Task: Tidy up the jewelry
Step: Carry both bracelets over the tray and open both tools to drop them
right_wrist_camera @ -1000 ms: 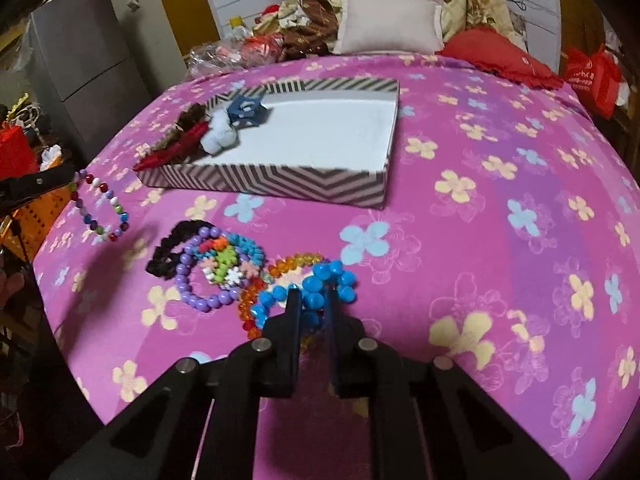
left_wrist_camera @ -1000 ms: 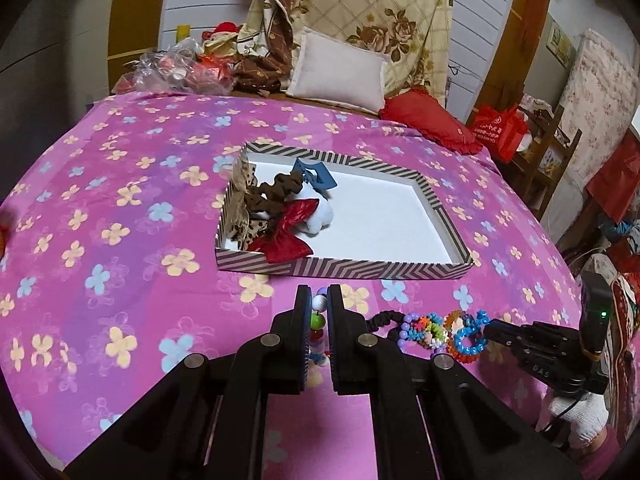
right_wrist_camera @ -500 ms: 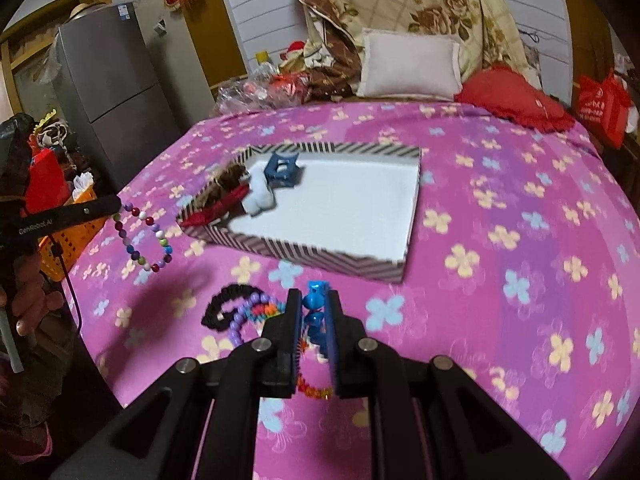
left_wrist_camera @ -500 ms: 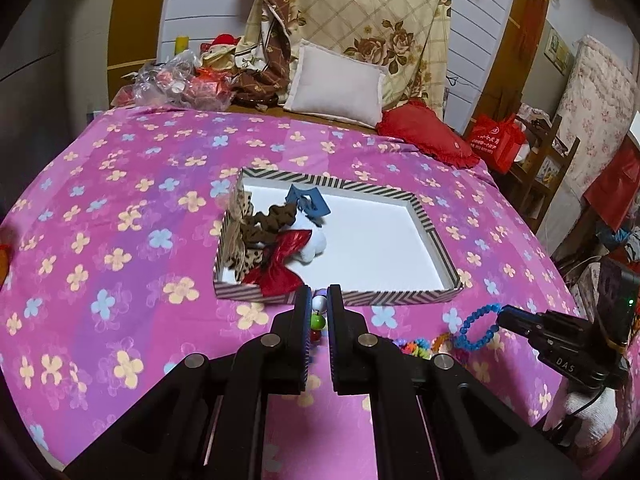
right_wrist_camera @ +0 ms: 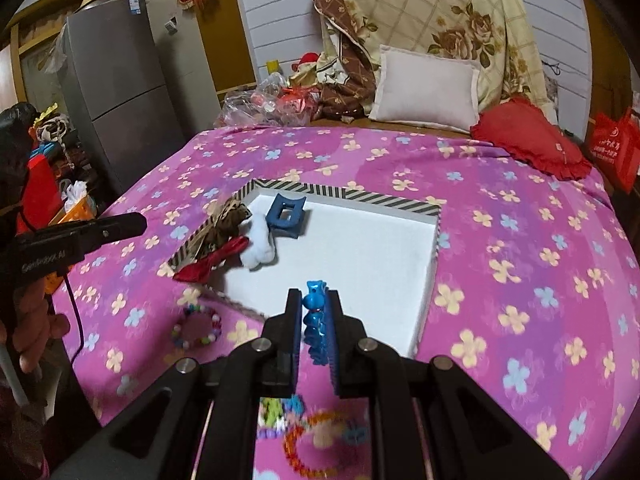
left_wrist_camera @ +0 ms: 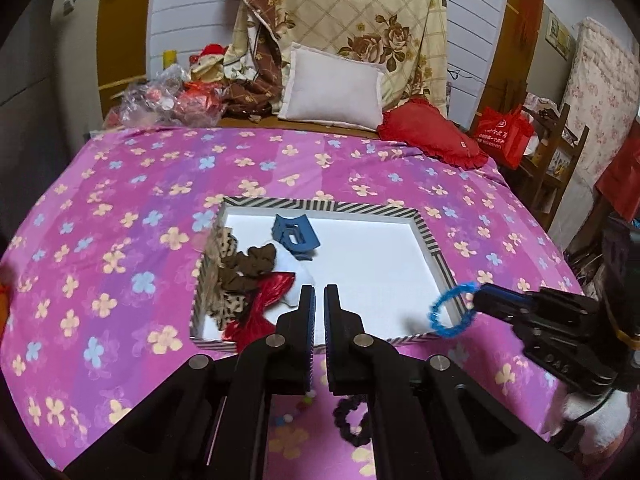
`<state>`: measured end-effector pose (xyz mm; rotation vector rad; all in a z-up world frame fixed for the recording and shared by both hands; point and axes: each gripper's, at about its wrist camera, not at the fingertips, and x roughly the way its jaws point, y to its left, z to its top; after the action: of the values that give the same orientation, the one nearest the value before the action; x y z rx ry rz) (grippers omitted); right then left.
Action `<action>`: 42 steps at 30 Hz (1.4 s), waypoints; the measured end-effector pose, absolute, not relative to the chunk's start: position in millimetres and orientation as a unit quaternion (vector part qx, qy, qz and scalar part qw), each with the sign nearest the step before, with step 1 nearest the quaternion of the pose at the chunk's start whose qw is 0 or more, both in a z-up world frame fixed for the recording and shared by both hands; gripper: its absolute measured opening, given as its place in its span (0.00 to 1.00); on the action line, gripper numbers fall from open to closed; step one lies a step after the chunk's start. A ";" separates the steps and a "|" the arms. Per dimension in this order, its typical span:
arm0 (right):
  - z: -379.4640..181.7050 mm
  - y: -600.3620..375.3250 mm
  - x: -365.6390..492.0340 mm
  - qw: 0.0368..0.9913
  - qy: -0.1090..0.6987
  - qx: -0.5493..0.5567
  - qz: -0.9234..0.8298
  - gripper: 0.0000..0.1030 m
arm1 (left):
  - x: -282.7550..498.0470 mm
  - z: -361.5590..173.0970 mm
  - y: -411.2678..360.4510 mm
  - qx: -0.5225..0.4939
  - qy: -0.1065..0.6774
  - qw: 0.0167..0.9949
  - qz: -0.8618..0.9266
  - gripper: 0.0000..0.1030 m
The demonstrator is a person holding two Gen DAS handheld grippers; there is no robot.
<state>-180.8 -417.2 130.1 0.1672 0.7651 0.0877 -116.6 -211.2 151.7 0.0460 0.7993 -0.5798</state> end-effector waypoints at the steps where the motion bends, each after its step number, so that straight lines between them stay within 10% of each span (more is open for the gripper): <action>1: 128.1 -416.9 -176.5 0.922 0.374 0.085 0.046 0.11 | -116.4 150.2 -211.2 0.022 0.386 0.879 -0.280 0.08; 5: 117.9 -411.6 -159.2 0.917 0.386 0.081 0.054 0.11 | -123.2 139.6 -204.5 0.030 0.395 0.874 -0.282 0.09; 11: 105.2 -405.4 -147.7 0.912 0.397 0.085 0.064 0.11 | -116.1 94.3 -172.5 0.020 0.452 0.857 -0.245 0.35; 28: 125.5 -398.3 -143.1 0.918 0.382 0.077 0.072 0.11 | -107.9 17.6 -182.3 0.066 0.508 0.838 -0.186 0.35; 31: 125.8 -398.4 -143.3 0.918 0.382 0.078 0.071 0.11 | -111.7 18.1 -187.6 0.083 0.501 0.839 -0.198 0.12; 42: 130.4 -407.1 -141.7 0.919 0.379 0.083 0.068 0.11 | -127.7 105.6 -187.4 0.072 0.445 0.852 -0.266 0.12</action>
<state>-141.7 -407.1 130.4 0.1714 0.7802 0.1406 -127.7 -187.4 105.6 0.1521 0.9359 -0.5607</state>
